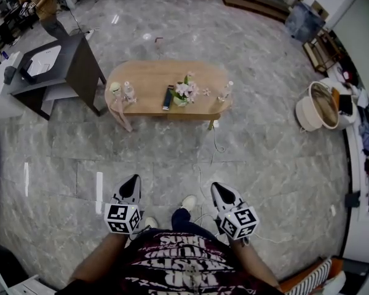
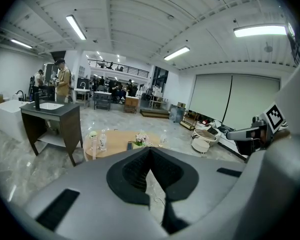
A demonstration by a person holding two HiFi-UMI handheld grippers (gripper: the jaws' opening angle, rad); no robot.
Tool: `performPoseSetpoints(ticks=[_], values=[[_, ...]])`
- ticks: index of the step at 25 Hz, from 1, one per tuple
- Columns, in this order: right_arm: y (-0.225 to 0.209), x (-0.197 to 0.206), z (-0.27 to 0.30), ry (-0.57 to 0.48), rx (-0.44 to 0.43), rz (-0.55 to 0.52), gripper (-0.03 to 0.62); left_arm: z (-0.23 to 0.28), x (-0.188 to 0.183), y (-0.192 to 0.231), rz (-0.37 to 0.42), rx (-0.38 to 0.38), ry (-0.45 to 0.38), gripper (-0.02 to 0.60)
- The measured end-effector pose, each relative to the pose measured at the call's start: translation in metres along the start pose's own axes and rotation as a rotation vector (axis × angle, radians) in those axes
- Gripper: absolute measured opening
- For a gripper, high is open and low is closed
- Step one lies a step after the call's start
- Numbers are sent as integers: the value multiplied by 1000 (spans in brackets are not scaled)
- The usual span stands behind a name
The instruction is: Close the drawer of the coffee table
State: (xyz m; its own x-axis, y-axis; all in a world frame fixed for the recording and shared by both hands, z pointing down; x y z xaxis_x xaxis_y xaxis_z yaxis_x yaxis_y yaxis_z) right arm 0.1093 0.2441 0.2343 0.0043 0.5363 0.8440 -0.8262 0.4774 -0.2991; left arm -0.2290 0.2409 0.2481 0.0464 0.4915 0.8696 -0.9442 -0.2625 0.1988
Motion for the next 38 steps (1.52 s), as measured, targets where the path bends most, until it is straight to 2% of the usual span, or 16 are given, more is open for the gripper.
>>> performPoseSetpoints(ticks=[6, 15, 20, 25, 33, 38], values=[[-28, -17, 1, -15, -10, -5, 35, 21, -16, -15, -11, -5, -14, 21], [-81, -49, 2, -82, -31, -16, 35, 49, -49, -44, 22, -41, -56, 21], [-110, -53, 2, -114, -41, 5, 35, 49, -56, -60, 47, -77, -76, 21], [-116, -53, 2, -134, -65, 33, 35, 39, -59, -60, 49, -117, -68, 21], [-120, -51, -8, -182, -62, 77, 35, 42, -75, -70, 74, -93, -58, 21], [-131, -45, -13, -201, -30, 127, 35, 52, -78, -77, 107, -62, -37, 20]])
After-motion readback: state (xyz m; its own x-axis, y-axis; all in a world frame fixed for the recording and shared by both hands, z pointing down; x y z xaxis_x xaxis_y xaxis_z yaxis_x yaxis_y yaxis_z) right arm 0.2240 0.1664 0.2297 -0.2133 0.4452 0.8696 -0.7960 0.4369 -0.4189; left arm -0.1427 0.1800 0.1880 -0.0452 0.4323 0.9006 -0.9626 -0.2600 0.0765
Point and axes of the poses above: the fingertips, and each gripper's own axes: z forward along the fingers, y to its left, x out of its underside, the point moved 9 cm from there along -z, backward along the fingers, and after that the axes turned 1 degree about y, right-handed, at the moved point
